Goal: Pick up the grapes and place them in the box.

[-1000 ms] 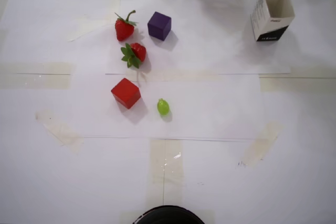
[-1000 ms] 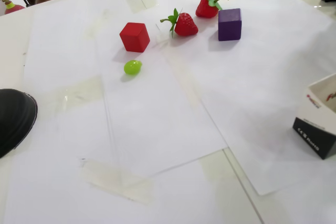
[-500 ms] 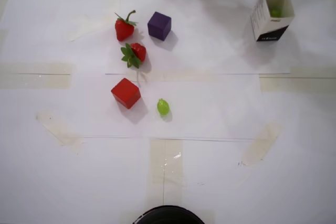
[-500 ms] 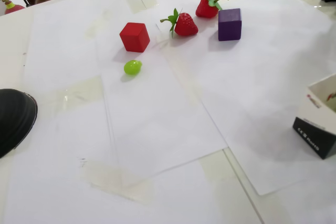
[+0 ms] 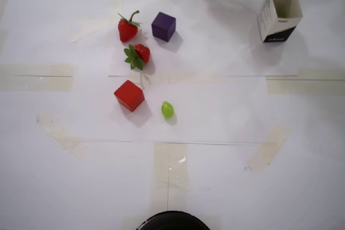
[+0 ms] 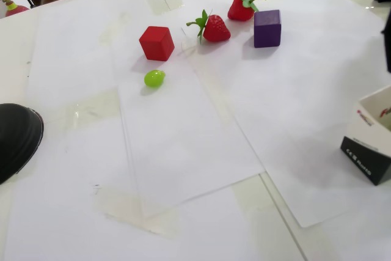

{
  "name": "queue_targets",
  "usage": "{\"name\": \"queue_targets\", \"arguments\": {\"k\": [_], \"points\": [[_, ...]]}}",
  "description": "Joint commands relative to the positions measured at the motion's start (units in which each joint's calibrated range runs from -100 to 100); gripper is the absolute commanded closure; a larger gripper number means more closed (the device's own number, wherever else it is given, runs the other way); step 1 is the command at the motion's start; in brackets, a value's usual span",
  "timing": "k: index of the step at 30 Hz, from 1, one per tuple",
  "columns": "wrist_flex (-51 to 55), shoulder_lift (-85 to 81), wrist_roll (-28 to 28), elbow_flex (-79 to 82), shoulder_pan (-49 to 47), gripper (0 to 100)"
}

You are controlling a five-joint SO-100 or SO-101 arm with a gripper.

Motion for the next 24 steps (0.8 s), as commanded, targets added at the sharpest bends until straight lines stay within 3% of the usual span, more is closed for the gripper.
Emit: {"name": "queue_targets", "arguments": {"k": [1,12,18,24], "points": [[1.3,-7.2,2.0,0.0,5.2,85],[-4.9,-6.7,10.0,0.1,26.1,81],[-14.5,6.4,12.3,-1.6,31.7,77],[-16.5,25.6,15.1,-16.7,33.4,75]]}}
